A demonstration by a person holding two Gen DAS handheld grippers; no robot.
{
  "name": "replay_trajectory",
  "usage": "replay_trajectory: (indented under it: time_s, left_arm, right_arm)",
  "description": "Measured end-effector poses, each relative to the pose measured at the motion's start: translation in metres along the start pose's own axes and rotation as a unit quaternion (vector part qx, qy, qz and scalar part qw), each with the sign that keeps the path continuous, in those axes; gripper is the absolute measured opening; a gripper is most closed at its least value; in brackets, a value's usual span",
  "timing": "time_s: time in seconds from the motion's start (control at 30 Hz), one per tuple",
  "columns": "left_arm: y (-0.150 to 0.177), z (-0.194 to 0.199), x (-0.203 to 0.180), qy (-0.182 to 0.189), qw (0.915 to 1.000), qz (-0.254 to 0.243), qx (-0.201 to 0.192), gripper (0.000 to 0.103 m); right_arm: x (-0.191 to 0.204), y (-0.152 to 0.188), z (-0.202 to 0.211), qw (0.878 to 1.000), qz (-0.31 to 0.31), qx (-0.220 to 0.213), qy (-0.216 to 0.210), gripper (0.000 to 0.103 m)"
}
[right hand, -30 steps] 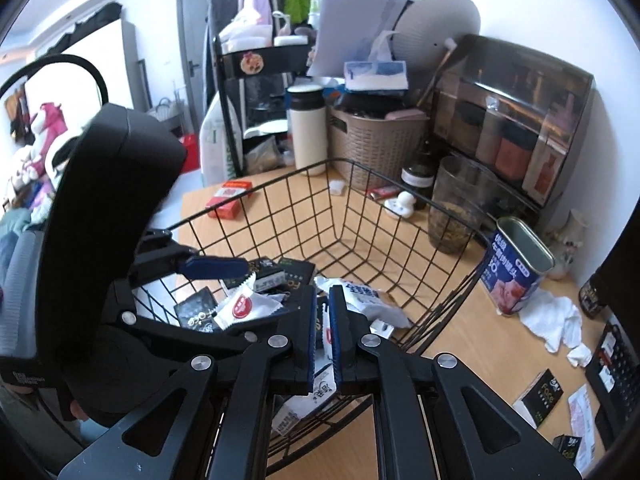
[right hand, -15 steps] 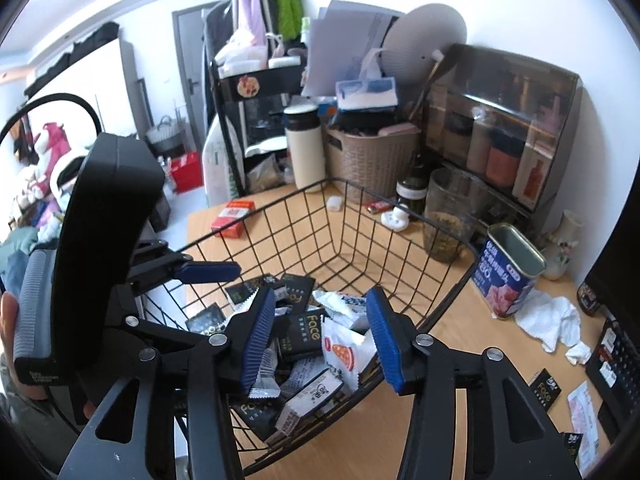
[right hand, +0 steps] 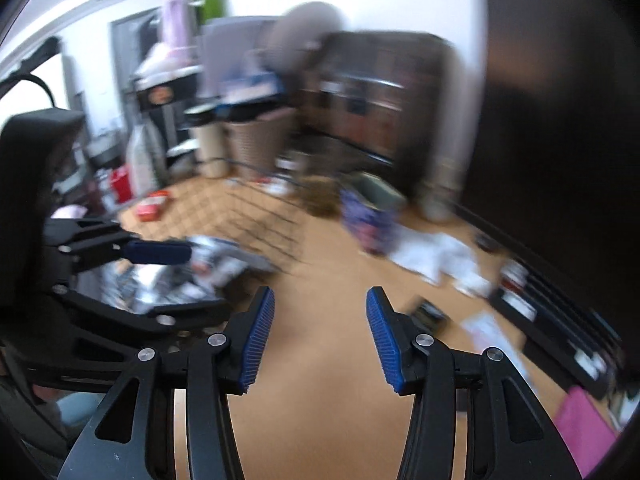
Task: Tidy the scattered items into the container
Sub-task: 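Return both tools to the desk toward the Face packs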
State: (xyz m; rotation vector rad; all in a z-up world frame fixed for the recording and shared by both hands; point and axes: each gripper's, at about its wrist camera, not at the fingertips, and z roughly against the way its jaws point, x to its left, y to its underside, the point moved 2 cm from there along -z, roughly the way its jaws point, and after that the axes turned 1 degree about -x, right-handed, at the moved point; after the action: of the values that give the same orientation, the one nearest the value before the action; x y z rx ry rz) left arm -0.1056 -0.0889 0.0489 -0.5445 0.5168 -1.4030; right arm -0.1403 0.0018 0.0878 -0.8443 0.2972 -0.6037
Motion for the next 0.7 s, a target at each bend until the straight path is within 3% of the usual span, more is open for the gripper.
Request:
replay_trajectory:
  time_s: [0.1, 0.3, 0.7]
  left_arm:
    - [-0.009, -0.034, -0.032, 0.018, 0.9996, -0.017, 0.017, 0.069]
    - [-0.023, -0.12, -0.052, 0.007, 0.9977, -0.023, 0.064, 0.069]
    - [-0.041, -0.195, -0.056, 0.016, 0.9952, -0.028, 0.093, 0.07]
  right_arm:
    - [-0.046, 0.025, -0.006, 0.998, -0.024, 0.027, 0.048, 0.048]
    - [-0.109, 0.074, -0.041, 0.991, -0.064, 0.084, 0.083, 0.048]
    - [-0.126, 0.094, -0.076, 0.988, -0.069, 0.095, 0.097, 0.048]
